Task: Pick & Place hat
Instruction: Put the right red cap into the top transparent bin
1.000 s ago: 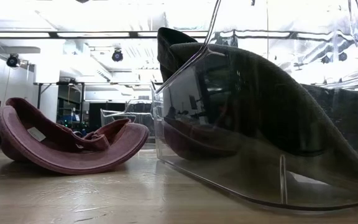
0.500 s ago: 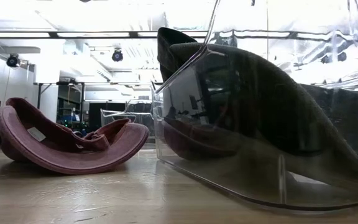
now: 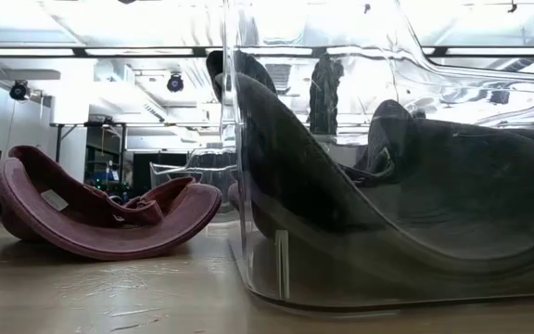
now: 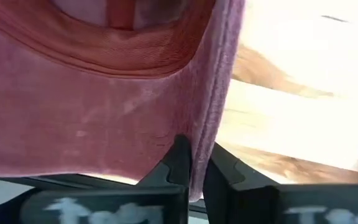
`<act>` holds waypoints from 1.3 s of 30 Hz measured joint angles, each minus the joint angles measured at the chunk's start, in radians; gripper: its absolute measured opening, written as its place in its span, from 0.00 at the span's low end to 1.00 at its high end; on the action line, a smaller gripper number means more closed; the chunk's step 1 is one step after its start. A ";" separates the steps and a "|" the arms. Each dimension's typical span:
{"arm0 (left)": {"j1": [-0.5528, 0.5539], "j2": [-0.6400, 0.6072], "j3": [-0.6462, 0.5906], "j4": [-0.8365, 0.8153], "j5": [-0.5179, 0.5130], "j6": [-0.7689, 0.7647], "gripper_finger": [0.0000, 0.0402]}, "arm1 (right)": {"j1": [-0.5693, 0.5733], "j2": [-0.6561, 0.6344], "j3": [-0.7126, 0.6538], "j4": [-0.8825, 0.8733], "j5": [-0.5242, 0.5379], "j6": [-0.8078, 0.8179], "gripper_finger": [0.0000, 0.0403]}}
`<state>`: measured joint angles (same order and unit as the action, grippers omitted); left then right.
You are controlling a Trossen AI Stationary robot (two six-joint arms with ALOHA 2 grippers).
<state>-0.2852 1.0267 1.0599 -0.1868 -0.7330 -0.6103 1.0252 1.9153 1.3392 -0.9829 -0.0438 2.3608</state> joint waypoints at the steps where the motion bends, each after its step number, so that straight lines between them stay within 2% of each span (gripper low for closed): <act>1: 0.000 0.000 0.000 -0.001 0.000 0.003 0.44 | 0.000 -0.012 -0.001 -0.016 -0.010 0.000 0.03; 5: 0.000 0.000 0.000 -0.001 0.000 0.003 0.44 | 0.000 -0.068 -0.004 -0.086 -0.048 0.000 0.03; 12: 0.000 -0.013 0.000 0.000 0.000 0.004 0.44 | -0.002 -0.195 0.023 -0.226 -0.050 0.003 0.02; 19: 0.000 -0.051 0.006 0.000 0.000 0.017 0.44 | -0.003 -0.309 0.098 -0.429 0.028 -0.009 0.02; 21: 0.000 -0.064 0.006 0.000 0.000 0.036 0.44 | -0.007 -0.336 0.116 -0.467 0.106 -0.033 0.02; 26: 0.000 -0.096 0.006 -0.002 -0.002 0.052 0.44 | -0.028 -0.392 0.137 -0.465 0.394 -0.131 0.02; 32: 0.000 -0.141 0.007 -0.006 -0.005 0.059 0.44 | -0.107 -0.428 0.146 -0.434 0.680 -0.344 0.03; 35: 0.000 -0.161 0.007 -0.009 -0.005 0.059 0.44 | -0.181 -0.440 0.146 -0.382 0.765 -0.515 0.03; 39: 0.000 -0.179 0.007 -0.008 -0.005 0.058 0.44 | -0.309 -0.453 0.146 -0.289 0.814 -0.761 0.03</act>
<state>-0.2852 0.8477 1.0670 -0.1945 -0.7376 -0.5518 0.7159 1.4618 1.4849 -1.2719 0.7705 1.6002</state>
